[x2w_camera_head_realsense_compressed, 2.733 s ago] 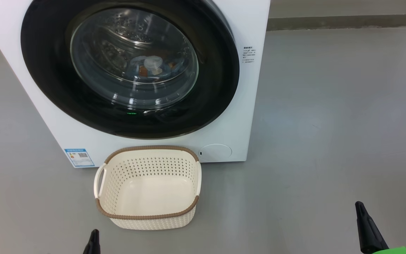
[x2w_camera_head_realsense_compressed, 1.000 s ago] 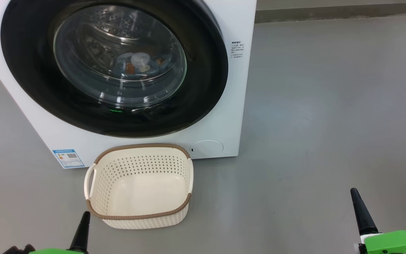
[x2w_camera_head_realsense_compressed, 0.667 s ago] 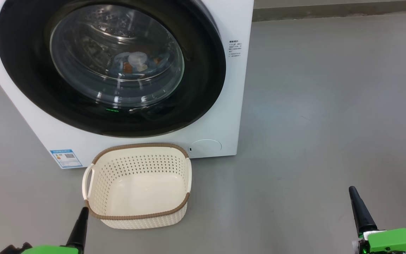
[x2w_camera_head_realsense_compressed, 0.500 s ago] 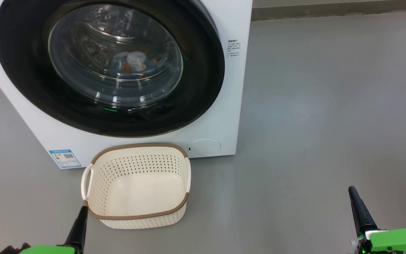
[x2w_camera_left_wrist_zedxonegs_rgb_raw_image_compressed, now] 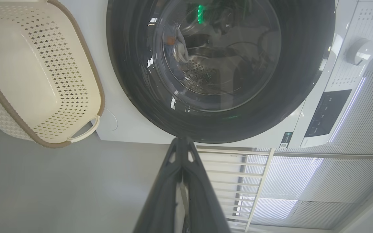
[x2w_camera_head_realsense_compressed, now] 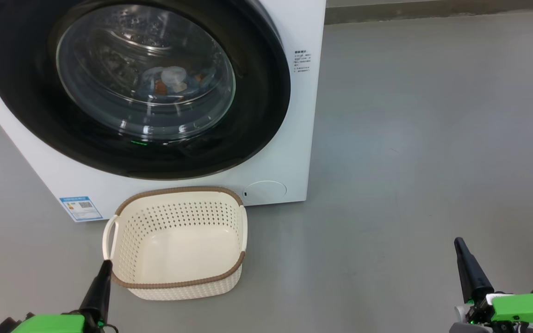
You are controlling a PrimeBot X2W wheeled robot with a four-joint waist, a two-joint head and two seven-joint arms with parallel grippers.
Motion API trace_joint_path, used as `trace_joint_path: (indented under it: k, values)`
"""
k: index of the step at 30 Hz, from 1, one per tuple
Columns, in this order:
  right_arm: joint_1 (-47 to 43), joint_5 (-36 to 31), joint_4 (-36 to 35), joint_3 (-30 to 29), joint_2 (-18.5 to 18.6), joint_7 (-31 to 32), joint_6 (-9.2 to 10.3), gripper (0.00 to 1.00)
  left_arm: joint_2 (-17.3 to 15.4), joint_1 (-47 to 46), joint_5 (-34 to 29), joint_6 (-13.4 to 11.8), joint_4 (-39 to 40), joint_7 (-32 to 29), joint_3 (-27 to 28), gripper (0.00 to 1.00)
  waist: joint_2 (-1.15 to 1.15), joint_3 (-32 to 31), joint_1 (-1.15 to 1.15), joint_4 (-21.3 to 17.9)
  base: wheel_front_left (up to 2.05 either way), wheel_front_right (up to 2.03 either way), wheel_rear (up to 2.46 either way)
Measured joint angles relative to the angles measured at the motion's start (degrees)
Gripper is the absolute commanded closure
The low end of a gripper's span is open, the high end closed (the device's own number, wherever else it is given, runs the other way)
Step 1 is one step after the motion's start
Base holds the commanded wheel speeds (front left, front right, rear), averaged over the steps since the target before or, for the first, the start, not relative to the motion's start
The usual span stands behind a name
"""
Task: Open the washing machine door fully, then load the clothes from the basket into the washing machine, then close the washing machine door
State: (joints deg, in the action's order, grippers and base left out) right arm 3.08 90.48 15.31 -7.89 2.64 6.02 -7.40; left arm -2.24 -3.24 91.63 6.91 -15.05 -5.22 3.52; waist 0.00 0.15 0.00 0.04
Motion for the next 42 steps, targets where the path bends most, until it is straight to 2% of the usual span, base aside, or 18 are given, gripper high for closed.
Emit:
trace_joint_path:
  k: [42]
  values:
    - [0.77,1.46,0.13,0.00,-0.01,0.03,0.00,1.00,0.02,-0.53,0.55,0.02,-0.09,-0.59,0.56,1.00,0.00,0.03,0.00,-0.04,0.00,0.00,0.00]
